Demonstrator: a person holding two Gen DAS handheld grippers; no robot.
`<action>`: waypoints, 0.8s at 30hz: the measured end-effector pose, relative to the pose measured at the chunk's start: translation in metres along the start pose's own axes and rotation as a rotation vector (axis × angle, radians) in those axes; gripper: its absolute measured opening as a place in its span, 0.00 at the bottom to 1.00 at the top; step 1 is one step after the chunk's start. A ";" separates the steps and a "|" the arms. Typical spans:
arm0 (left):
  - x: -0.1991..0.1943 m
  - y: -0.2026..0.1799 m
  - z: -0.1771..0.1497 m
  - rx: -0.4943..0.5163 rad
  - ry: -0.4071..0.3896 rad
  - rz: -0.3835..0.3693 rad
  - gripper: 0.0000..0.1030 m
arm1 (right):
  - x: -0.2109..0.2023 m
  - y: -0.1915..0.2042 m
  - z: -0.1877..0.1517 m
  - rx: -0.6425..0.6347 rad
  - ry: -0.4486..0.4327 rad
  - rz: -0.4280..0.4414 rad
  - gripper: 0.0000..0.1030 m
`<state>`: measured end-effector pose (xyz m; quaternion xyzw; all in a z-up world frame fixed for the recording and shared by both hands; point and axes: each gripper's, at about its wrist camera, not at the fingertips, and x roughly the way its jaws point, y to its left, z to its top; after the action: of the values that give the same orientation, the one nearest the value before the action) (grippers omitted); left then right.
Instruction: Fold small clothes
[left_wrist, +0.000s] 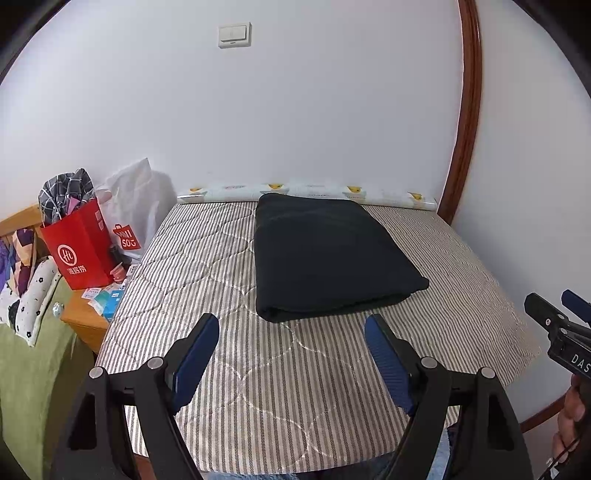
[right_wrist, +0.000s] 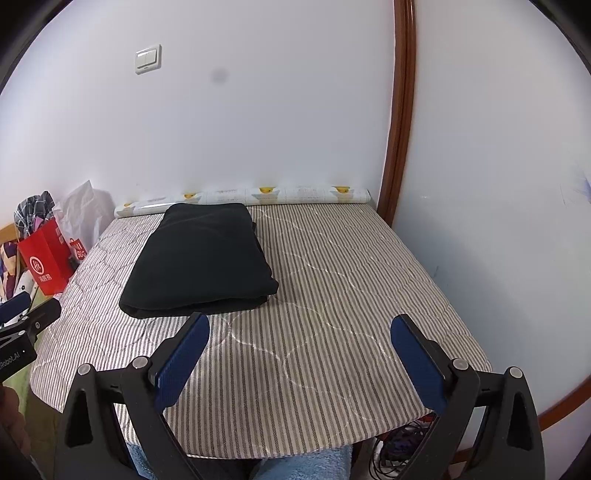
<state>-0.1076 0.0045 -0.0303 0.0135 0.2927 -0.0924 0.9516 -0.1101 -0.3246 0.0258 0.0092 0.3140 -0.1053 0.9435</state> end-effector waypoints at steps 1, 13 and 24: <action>0.000 0.000 0.000 -0.001 0.000 0.000 0.78 | 0.000 0.000 0.000 -0.001 0.000 -0.001 0.95; 0.001 0.008 0.001 -0.014 0.003 0.005 0.78 | 0.001 0.003 -0.001 -0.003 0.005 -0.005 0.95; 0.001 0.013 0.000 -0.019 0.002 0.010 0.78 | 0.003 0.006 -0.001 -0.011 0.010 -0.005 0.95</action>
<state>-0.1040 0.0170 -0.0310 0.0062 0.2942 -0.0848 0.9519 -0.1075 -0.3193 0.0229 0.0036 0.3192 -0.1058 0.9418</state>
